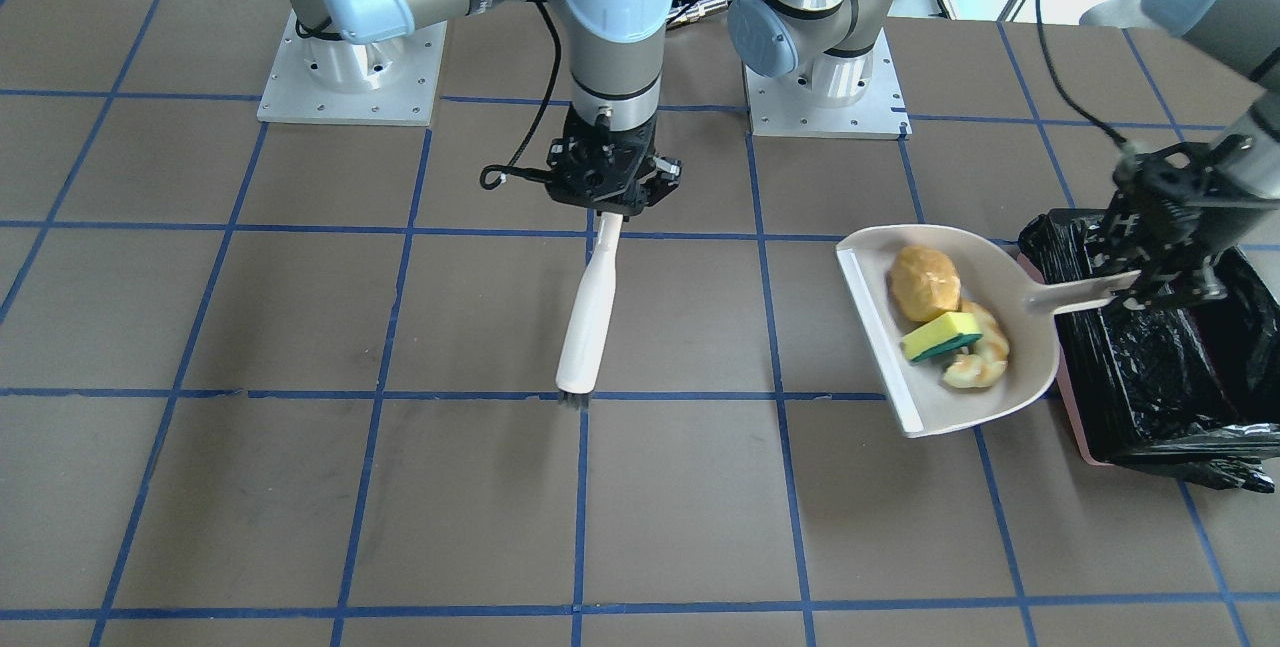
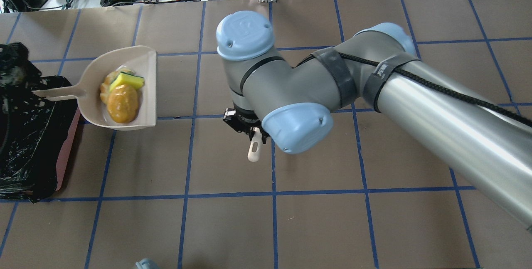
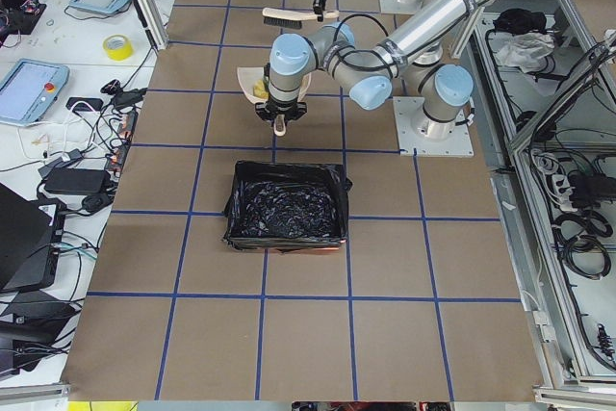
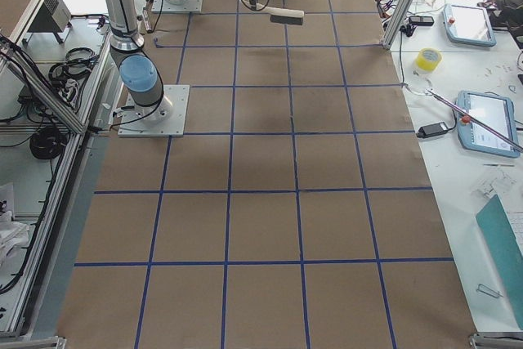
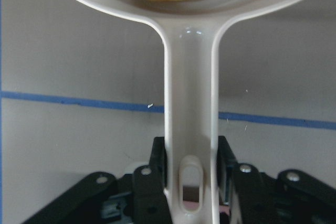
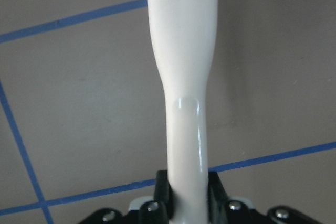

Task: Sweep and dump trash into bin
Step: 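Tip dustpan with left gripper to dump items into bag while right withdraws brush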

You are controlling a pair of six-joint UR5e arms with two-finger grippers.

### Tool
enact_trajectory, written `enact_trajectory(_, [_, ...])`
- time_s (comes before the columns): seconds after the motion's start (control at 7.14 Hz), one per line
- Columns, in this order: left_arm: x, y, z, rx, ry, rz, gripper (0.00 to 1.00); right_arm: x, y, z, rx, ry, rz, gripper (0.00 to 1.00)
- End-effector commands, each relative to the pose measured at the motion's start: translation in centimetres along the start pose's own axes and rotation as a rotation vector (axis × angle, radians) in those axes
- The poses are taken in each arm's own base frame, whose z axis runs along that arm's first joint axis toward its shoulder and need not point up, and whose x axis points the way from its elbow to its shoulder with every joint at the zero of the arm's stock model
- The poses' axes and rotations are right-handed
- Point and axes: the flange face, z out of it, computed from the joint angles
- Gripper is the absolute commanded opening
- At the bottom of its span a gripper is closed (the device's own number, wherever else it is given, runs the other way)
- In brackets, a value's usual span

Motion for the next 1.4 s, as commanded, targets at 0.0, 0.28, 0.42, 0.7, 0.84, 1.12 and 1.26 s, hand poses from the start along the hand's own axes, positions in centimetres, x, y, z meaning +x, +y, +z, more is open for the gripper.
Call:
enact_trajectory(0.0, [3.2, 11.7, -5.0, -0.008, -0.066, -0.164, 0.0, 9.1, -5.8, -1.7, -0.014, 0.012, -0.05, 0.0])
enact_trajectory(0.28, [3.8, 17.4, -8.0, -0.138, -0.11, -0.122, 0.0, 20.5, -12.4, -1.9, -0.024, -0.001, -0.036, 0.0])
enact_trajectory(0.42, [3.5, 18.9, -10.4, -0.317, -0.128, -0.097, 0.0, 26.7, -15.2, -1.9, -0.026, 0.001, -0.073, 0.0])
enact_trajectory(0.7, [3.2, 20.1, -14.4, -0.567, -0.106, -0.045, 0.0, 37.0, -19.6, -0.1, -0.021, 0.016, -0.09, 0.0])
enact_trajectory(0.84, [2.7, 19.5, -15.6, -0.648, -0.109, -0.031, 0.0, 38.5, -21.8, 1.5, 0.026, 0.047, -0.15, 0.0])
enact_trajectory(1.12, [-0.4, 14.6, -17.2, -0.88, -0.135, 0.141, 0.0, 42.9, -24.9, 5.7, 0.027, 0.06, -0.238, 0.0])
enact_trajectory(1.26, [-1.8, 11.5, -17.0, -0.972, -0.08, 0.174, 0.0, 44.3, -25.2, 6.5, 0.028, 0.064, -0.226, 0.0])
